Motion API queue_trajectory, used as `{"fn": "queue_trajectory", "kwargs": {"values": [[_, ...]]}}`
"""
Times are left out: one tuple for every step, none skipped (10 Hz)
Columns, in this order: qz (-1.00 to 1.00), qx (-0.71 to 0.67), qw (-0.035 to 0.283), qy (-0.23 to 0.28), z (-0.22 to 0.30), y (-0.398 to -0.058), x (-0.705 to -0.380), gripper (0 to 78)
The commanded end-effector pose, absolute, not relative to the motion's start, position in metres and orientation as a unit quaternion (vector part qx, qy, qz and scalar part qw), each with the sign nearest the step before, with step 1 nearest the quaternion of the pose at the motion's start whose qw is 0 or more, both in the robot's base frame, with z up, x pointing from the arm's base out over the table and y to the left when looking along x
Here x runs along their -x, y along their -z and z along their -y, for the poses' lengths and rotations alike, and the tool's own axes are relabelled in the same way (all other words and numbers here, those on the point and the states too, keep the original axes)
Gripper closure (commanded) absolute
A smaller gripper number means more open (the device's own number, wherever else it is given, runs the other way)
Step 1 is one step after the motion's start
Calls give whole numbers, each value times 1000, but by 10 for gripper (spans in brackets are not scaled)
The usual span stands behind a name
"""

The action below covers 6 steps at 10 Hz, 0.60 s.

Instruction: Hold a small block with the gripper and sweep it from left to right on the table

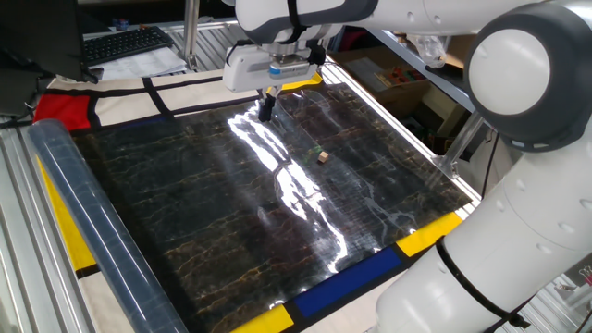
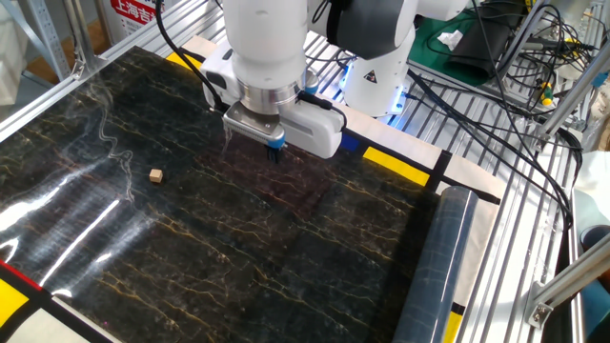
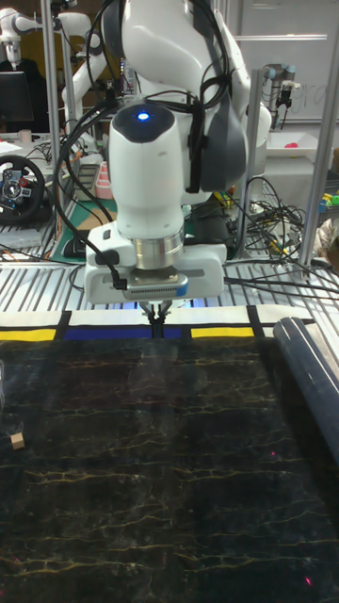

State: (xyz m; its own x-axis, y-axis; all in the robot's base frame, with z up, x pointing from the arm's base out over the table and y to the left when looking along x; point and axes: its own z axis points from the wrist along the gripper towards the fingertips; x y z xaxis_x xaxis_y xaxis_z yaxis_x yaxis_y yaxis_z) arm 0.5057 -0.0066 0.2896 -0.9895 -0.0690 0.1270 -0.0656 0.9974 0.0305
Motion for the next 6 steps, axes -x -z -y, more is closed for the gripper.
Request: {"fn": "queue_trajectory", "kwargs": {"values": [[998,-38,57,12,7,-291,-507,776],[998,-39,56,12,7,-291,-507,776],[997,-42,57,12,7,-291,-507,776],[997,-42,57,12,7,-291,-507,776],[997,-43,57,10,7,-291,-507,776],[997,-44,57,10,7,-291,-507,776]]}}
